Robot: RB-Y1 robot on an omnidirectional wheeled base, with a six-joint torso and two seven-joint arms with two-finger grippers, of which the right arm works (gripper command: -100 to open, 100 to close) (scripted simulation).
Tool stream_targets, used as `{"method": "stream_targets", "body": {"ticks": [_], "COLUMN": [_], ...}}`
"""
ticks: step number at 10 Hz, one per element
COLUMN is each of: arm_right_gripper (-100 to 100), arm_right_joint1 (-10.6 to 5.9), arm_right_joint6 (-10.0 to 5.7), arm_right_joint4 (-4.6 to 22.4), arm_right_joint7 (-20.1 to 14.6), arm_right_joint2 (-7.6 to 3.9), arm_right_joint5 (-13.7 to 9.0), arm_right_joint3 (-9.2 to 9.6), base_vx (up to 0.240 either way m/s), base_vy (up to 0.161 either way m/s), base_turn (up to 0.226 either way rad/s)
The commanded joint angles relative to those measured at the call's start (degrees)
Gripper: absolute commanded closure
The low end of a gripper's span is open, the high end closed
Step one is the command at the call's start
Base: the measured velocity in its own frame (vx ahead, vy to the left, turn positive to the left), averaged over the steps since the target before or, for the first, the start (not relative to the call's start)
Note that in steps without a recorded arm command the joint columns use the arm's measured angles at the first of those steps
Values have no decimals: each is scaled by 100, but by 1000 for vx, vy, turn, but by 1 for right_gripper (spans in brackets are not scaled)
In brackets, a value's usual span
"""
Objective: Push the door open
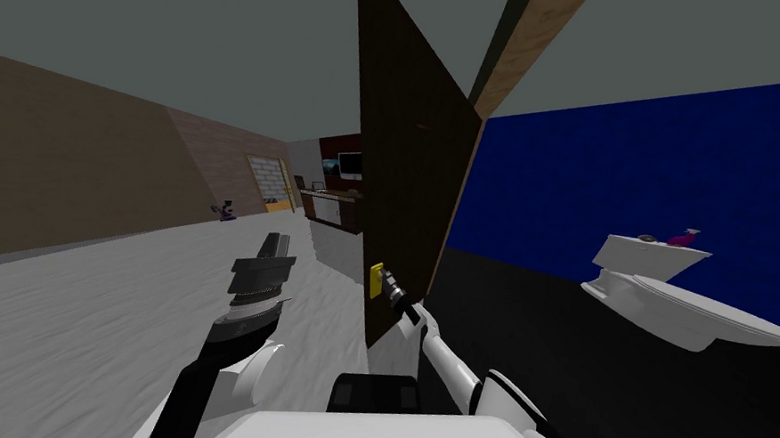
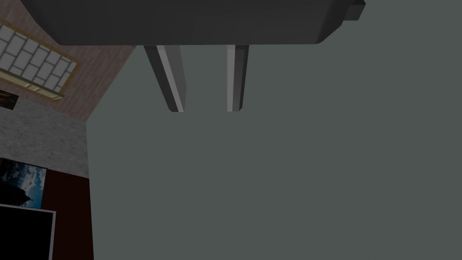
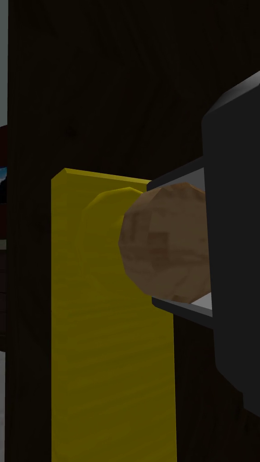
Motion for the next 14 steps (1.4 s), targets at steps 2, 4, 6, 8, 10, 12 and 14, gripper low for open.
{"method": "stream_targets", "body": {"ticks": [2,4,6,8,10,12,14], "arm_right_gripper": [100,100,100,100,100,100,100], "arm_right_joint1": [-7,-12,-16,-19,-49,-58,-73], "arm_right_joint6": [10,-9,-24,-39,-27,-30,-35], "arm_right_joint4": [-41,-5,24,53,134,167,228], "arm_right_joint7": [-61,-83,-100,-118,-56,-20,46], "arm_right_joint2": [-135,-169,-195,-221,-207,-191,-163], "arm_right_joint5": [-8,-1,5,11,-4,-12,-25], "arm_right_joint3": [-219,-388,-526,-662,-766,-850,-1002], "base_vx": [40,35,43,49,47,74,92], "base_vy": [152,150,171,182,82,131,155], "base_turn": [1,-7,-13,-19,-37,-49,-49]}}
